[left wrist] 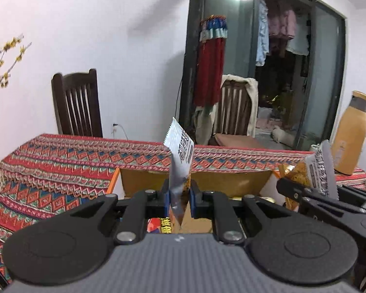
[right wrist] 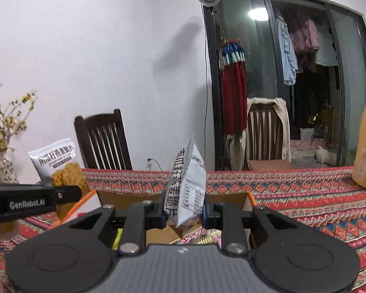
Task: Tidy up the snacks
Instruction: 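Carry both white packets over the orange box and open both grippers, then move both grippers back down to the snack pile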
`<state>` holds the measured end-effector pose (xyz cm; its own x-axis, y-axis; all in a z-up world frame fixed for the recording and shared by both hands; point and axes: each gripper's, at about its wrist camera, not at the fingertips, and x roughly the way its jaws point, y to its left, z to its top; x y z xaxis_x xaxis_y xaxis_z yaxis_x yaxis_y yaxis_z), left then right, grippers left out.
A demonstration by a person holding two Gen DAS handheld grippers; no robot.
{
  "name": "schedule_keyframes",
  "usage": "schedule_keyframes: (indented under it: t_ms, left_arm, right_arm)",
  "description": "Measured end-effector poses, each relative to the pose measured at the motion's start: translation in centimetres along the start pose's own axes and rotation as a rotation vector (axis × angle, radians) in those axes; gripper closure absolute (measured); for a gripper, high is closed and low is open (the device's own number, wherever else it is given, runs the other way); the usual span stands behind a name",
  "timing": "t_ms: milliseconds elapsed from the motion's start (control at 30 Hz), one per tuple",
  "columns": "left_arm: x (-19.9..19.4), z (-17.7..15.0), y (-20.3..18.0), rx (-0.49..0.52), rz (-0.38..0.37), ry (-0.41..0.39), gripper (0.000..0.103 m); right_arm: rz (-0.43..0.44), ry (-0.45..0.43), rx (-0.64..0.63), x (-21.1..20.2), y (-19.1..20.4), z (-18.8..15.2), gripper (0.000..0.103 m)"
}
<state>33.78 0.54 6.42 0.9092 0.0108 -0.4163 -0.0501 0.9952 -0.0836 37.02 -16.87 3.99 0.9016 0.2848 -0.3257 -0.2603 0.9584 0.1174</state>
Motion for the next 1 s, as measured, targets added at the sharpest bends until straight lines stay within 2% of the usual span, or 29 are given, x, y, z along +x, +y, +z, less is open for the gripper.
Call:
schedule_keyframes:
  t_ms: [100,333,400,433,467,500,533,567,600,700,1000]
  left_arm:
    - [1.3,-1.2,0.8,-0.013,0.019,0.005,0.088]
    - [2.7,-2.1,1.7,-0.023,0.009,0.05,0.088]
    - [2.6,-2.3,1.6,-0.032,0.013,0.05,0.083]
    - [2.4,-2.3,1.8,-0.039,0.012,0.044,0.069]
    - [2.1,-2.3,2.1,-0.051,0.006,0.033,0.059]
    - [1.9,-2.2,2.2,-0.062,0.01,0.019,0.038]
    - [1.5,-2.2,2.4,-0.073,0.026,0.001,0.013]
    - [1.1,-2.1,2.5,-0.083,0.039,-0.02,0.005]
    - [0.7,-2.1,2.8,-0.088,0.045,-0.044,0.0]
    - [-0.1,-1.9,2.9,-0.101,0.047,-0.067,0.0]
    - [-0.4,-1.8,2.9,-0.109,0.038,-0.069,0.0]
  right_arm:
    - [0.008,0.017,0.007,0.9,-0.4,-1.4,0.079]
    - [0.014,0.089,0.017,2.7,-0.9,-2.8,0.078]
    - [-0.003,0.092,0.023,2.7,-1.0,-3.0,0.076]
    - [-0.009,0.089,0.026,2.7,-1.1,-2.9,0.07]
    - [-0.013,0.084,0.032,2.5,-1.2,-2.9,0.056]
    - [-0.02,0.075,0.037,2.3,-1.3,-2.9,0.046]
    - [-0.028,0.067,0.038,2.1,-1.4,-2.9,0.027]
    - [-0.031,0.062,0.035,1.9,-1.3,-2.9,0.015]
    - [-0.034,0.058,0.034,1.7,-1.3,-2.9,0.012]
    - [-0.045,0.055,0.036,1.3,-1.4,-2.7,0.001]
    - [-0.074,0.044,0.043,0.5,-1.4,-2.4,0.0]
